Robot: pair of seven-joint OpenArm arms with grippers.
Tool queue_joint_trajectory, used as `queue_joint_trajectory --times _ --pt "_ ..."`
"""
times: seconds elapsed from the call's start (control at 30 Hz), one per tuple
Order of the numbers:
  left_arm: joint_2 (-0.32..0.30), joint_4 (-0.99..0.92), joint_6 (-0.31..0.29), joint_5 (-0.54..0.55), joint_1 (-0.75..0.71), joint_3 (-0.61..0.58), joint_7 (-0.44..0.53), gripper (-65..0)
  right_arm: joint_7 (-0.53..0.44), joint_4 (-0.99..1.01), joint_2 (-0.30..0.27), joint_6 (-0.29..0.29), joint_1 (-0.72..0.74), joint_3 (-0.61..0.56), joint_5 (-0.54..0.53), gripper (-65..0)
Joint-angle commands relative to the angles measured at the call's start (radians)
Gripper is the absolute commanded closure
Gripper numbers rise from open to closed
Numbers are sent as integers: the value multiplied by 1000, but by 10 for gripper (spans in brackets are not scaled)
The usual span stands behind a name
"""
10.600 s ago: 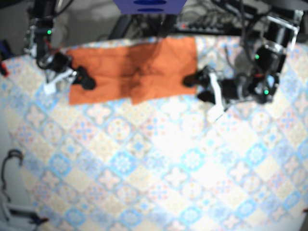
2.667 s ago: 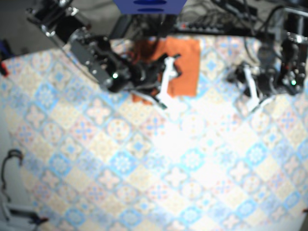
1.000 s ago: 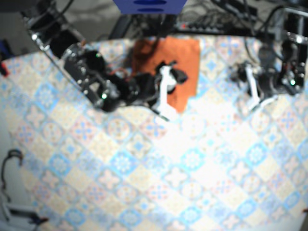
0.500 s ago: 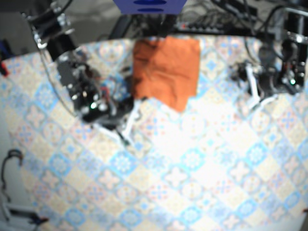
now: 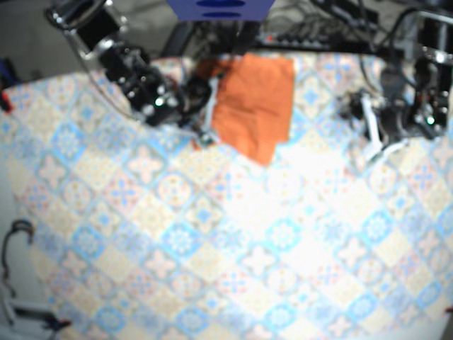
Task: Fold the T-shirt properly
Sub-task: 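Grasp the folded shirt's edge again with the right gripper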
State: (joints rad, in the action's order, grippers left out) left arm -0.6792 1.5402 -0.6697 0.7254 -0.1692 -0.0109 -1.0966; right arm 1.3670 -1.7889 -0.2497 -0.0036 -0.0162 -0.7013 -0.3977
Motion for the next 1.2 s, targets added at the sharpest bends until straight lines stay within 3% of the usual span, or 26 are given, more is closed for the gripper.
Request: queue_joint_trajectory --times 0.0,0.73,1.17 --pt "-21 13 0 10 10 9 8 -499 9 -22 3 1 15 4 -2 -151" --pt "-21 12 0 9 9 9 11 -499 29 -84 10 7 69 -174 -2 -152" --pt "-20 9 0 -69 9 6 11 -499 29 -79 6 7 227 -300 -186 -149"
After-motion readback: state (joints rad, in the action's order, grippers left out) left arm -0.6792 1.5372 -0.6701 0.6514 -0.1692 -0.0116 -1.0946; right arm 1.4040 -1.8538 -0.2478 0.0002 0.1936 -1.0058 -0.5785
